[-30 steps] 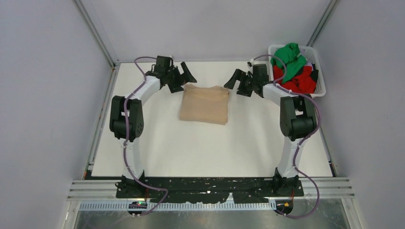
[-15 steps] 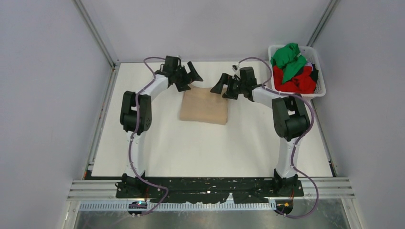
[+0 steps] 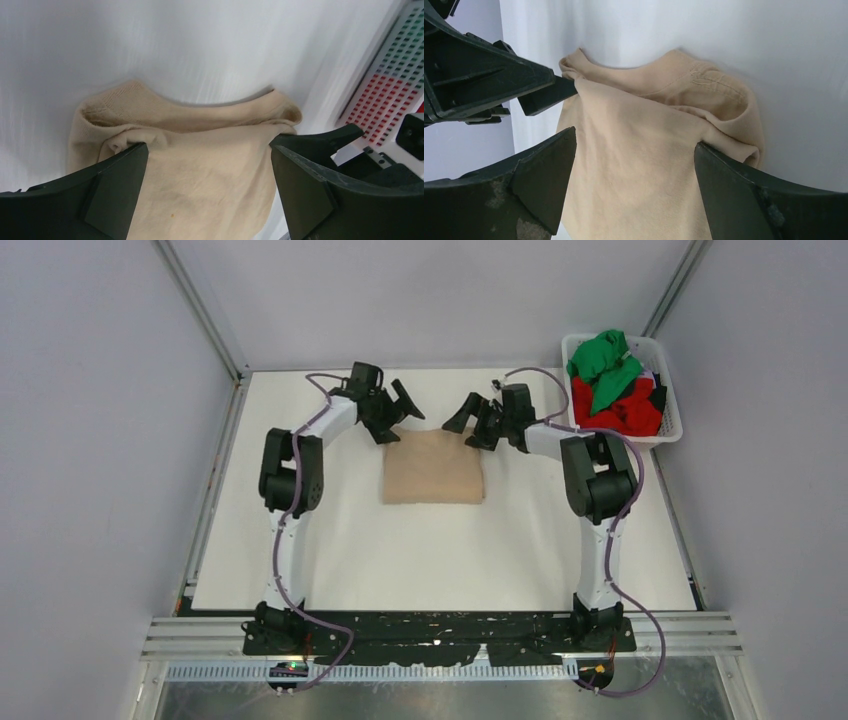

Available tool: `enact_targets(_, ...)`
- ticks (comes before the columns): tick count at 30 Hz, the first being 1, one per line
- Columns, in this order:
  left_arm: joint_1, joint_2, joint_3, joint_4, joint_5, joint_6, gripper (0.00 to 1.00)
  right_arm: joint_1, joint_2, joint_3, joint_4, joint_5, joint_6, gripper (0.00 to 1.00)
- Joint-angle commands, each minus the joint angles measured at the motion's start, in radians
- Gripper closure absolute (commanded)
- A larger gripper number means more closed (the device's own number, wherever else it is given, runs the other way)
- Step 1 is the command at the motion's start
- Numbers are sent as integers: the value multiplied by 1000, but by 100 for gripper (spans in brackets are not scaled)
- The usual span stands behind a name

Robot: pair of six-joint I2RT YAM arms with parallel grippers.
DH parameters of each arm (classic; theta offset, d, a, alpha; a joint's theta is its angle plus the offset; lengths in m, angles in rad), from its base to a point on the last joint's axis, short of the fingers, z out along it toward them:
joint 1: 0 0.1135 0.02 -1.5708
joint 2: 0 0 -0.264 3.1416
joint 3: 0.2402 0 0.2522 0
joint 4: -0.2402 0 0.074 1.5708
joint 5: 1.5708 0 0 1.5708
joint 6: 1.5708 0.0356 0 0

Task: Fold and stack the t-shirts
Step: Fold the long partially folded tshirt into a neat square, then put the neatly folded tshirt into the corner of the board with the left arm

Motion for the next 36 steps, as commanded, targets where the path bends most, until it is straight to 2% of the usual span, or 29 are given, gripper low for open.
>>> enact_targets(1, -31, -175, -281, -129, -54, 59, 0, 31, -109, -186, -153, 16, -13, 5)
enact_targets(3, -33, -300, -471, -66, -79, 92, 0, 45, -171, -273, -173, 36, -32, 4)
enact_targets(6, -42, -429, -630, 27, -119, 117, 0, 62, -236, -385, -148, 45, -41, 5)
enact_targets(15, -68, -607, -551, 3, -147, 202, 1, 81, -463, -367, -156, 65, -78, 5)
enact_targets(19, -132, -766, -676, 13, -143, 222, 1, 108, -594, -434, -154, 69, -87, 4)
enact_targets(22, -188, -846, -823, 71, -76, 193, 1, 139, -693, -531, -123, 25, -64, 5)
enact_targets(26, -254, -891, -1008, 188, 14, 126, 1, 185, -762, -694, -56, -13, -19, 5)
enact_targets(29, -270, -889, -1092, 231, 28, 94, 1, 188, -750, -812, 8, -5, 18, 5)
enact_targets(36, -267, -829, -1208, 180, -99, 124, 1, 163, -637, -910, -17, 98, 21, 5)
